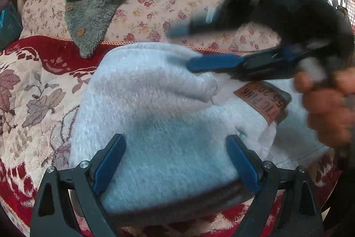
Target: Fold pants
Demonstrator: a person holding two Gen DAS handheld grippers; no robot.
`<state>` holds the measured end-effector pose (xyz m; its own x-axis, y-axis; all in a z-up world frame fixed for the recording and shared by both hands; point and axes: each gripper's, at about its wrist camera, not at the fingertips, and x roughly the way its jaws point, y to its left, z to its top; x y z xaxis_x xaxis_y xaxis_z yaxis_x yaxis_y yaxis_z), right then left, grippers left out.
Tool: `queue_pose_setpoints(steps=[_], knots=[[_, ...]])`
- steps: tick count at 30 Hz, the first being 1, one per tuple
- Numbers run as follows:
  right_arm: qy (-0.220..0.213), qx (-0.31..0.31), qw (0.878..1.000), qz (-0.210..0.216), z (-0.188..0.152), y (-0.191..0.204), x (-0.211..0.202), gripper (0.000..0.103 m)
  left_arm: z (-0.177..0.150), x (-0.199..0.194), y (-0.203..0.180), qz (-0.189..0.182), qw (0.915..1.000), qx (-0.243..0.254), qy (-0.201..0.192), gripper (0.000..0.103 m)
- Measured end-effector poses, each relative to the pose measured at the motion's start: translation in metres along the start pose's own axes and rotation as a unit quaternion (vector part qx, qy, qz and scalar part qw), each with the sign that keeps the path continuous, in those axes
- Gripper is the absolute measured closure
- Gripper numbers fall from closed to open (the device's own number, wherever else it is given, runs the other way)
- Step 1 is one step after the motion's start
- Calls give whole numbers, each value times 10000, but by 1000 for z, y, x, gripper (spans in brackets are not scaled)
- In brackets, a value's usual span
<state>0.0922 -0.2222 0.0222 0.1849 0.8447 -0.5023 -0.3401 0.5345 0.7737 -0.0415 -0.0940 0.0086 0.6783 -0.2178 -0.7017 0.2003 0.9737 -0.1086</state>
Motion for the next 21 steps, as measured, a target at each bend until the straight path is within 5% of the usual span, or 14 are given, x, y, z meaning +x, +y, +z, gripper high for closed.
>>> queue_pose_setpoints(steps=[3, 7, 14, 16, 17, 21], knots=[[50, 464, 9989, 15, 5, -32, 8, 83, 1, 2, 0, 14, 10000, 10, 12, 11], [38, 369, 9993, 52, 4, -32, 2, 85, 0, 2, -2, 69, 10000, 31, -18, 11], [-181, -370, 9986, -323, -16, 5, -44, 68, 4, -5, -7, 368, 9992, -85, -134, 10], [-308, -572, 9963, -565, -28, 13, -66, 30, 8, -10, -10, 418, 9989, -145, -163, 10], [-352, -599, 9958, -594, -33, 14, -75, 23, 10, -13, -12, 466, 9986, -146, -205, 10], [-682, -535, 9935, -737, -56, 13, -126, 20, 17, -26, -28, 529, 9978, -52, -403, 9]])
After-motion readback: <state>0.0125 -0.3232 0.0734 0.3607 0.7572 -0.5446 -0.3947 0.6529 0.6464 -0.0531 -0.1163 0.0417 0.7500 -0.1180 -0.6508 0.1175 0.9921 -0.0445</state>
